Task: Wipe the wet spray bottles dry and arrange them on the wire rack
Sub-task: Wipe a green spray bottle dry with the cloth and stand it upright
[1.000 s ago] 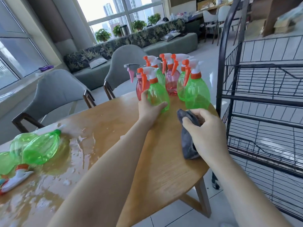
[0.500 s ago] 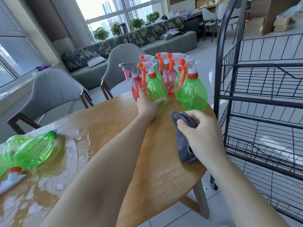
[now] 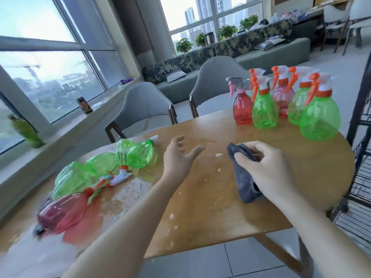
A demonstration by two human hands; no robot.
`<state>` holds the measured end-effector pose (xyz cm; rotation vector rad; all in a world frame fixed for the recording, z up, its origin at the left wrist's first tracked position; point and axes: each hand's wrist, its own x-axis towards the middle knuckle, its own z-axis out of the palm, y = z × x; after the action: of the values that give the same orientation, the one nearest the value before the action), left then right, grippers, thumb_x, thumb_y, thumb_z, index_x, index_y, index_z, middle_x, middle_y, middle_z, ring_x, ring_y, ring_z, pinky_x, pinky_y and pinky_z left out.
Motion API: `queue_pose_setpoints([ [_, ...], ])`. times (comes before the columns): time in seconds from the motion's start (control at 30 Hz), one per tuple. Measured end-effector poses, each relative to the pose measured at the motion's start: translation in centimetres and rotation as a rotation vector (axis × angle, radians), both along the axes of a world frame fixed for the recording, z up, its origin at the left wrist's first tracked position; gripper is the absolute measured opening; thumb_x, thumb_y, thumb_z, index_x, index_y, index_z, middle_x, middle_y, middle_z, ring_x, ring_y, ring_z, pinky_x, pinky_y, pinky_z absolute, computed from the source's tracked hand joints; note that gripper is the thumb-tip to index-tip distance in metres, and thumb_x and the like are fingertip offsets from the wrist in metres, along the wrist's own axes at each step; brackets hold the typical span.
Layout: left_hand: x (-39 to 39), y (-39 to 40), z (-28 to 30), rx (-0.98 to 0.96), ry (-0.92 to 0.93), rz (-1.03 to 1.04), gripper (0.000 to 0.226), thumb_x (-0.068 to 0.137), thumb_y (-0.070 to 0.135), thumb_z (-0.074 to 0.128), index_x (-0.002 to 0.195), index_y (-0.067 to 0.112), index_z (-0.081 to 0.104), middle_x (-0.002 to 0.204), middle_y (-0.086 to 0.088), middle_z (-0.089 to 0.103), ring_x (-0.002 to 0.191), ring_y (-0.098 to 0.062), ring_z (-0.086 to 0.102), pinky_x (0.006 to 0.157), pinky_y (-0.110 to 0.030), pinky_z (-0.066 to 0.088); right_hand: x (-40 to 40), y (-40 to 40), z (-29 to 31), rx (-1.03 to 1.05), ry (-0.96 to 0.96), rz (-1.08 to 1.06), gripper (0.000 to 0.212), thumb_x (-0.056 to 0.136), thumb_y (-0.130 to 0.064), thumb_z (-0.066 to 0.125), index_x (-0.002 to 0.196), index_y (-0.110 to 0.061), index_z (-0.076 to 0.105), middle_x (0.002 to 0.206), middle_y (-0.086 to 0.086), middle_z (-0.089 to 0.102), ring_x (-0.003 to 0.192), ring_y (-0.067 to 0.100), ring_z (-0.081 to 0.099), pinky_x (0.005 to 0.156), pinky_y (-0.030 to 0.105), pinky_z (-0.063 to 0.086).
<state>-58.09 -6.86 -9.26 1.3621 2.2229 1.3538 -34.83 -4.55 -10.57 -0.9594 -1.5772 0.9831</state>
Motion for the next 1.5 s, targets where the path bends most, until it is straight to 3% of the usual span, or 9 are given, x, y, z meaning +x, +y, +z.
queue_pose_setpoints([
  [0.3, -12.6, -8.7, 1.2, -0.085, 0.221, 0.252, 0.069, 0.091, 0.047, 0.082, 0.151, 0.028, 0.052, 0.151, -0.011, 0.05, 0.139, -0.034, 0.05, 0.116, -0.05, 0.042, -10.5, -5.3, -0.1, 0.022, -0.085, 0.254, 0.012, 0.091, -0.027, 0.077, 0.1, -0.035, 0.072, 0.091, -0.023, 0.072, 0.085, -0.01, 0.064, 0.06, 0.008, 0.045],
  [0.43, -15.5, -6.1, 1.8, -0.223, 0.256, 0.17, 0.075, 0.095, 0.054, 0.075, 0.159, 0.034, 0.043, 0.157, -0.015, 0.048, 0.142, -0.035, 0.048, 0.112, -0.049, 0.042, -12.4, -5.6, -0.6, 0.021, -0.112, 0.279, 0.013, 0.089, -0.028, 0.079, 0.094, -0.038, 0.074, 0.085, -0.024, 0.073, 0.084, -0.007, 0.066, 0.064, 0.013, 0.051],
  [0.6, -17.3, -2.4, 1.4, -0.353, 0.322, 0.168, 0.072, 0.094, 0.065, 0.069, 0.154, 0.033, 0.045, 0.138, -0.016, 0.059, 0.11, -0.033, 0.065, 0.09, -0.043, 0.056, -12.7, -5.0, -0.8, 0.028, -0.122, 0.263, 0.013, 0.089, -0.026, 0.079, 0.095, -0.036, 0.075, 0.082, -0.029, 0.072, 0.081, -0.008, 0.066, 0.06, 0.008, 0.048],
  [0.73, -17.0, -1.0, 1.6, -0.392, 0.385, 0.187, 0.063, 0.089, 0.047, 0.077, 0.141, 0.033, 0.046, 0.113, -0.016, 0.065, 0.095, -0.036, 0.067, 0.077, -0.045, 0.057, -12.4, -4.7, -1.1, 0.039, -0.143, 0.265, 0.012, 0.089, -0.026, 0.078, 0.097, -0.034, 0.074, 0.082, -0.033, 0.07, 0.082, -0.011, 0.065, 0.059, 0.006, 0.046],
  [0.87, -15.1, -2.3, 2.1, -0.402, 0.396, 0.13, 0.059, 0.087, 0.038, 0.079, 0.135, 0.029, 0.046, 0.087, -0.008, 0.061, 0.077, -0.029, 0.061, 0.061, -0.036, 0.046, -11.6, -4.1, -1.3, 0.059, -0.155, 0.238, 0.013, 0.088, -0.025, 0.079, 0.097, -0.034, 0.075, 0.08, -0.03, 0.071, 0.082, -0.01, 0.066, 0.06, 0.007, 0.047],
  [1.03, -10.9, -6.8, 2.6, -0.446, 0.434, 0.016, 0.061, 0.085, 0.041, 0.081, 0.132, 0.032, 0.043, 0.08, -0.007, 0.059, 0.067, -0.025, 0.057, 0.056, -0.036, 0.047, -9.5, -3.6, -1.1, 0.05, -0.158, 0.203, 0.013, 0.089, -0.025, 0.079, 0.098, -0.033, 0.076, 0.085, -0.022, 0.074, 0.085, -0.002, 0.068, 0.065, 0.016, 0.049],
  [1.17, -6.9, -10.6, 3.2, -0.495, 0.488, -0.071, 0.063, 0.085, 0.046, 0.078, 0.133, 0.032, 0.041, 0.091, -0.005, 0.056, 0.075, -0.022, 0.056, 0.058, -0.034, 0.039, -7.4, -3.8, -1.2, 0.022, -0.139, 0.164, 0.013, 0.088, -0.021, 0.08, 0.095, -0.031, 0.075, 0.084, -0.024, 0.069, 0.087, -0.008, 0.063, 0.067, 0.014, 0.046],
  [1.37, -3.8, -11.9, 3.1, -0.547, 0.727, -0.074, 0.087, 0.079, 0.067, 0.08, 0.149, 0.039, 0.036, 0.137, -0.009, 0.049, 0.126, -0.034, 0.047, 0.094, -0.044, 0.044, -5.7, -4.6, -1.9, -0.02, -0.105, 0.146, 0.01, 0.088, -0.023, 0.079, 0.094, -0.03, 0.075, 0.087, -0.015, 0.074, 0.087, 0.005, 0.068, 0.065, 0.02, 0.046],
  [1.5, -3.4, -10.8, 2.7, -0.603, 0.825, -0.065, 0.093, 0.078, 0.062, 0.084, 0.153, 0.039, 0.034, 0.121, -0.007, 0.053, 0.111, -0.033, 0.058, 0.08, -0.04, 0.047, -5.1, -5.0, -1.9, -0.026, -0.105, 0.151, 0.012, 0.088, -0.023, 0.078, 0.098, -0.03, 0.075, 0.09, -0.016, 0.075, 0.089, 0.001, 0.067, 0.066, 0.016, 0.044],
])
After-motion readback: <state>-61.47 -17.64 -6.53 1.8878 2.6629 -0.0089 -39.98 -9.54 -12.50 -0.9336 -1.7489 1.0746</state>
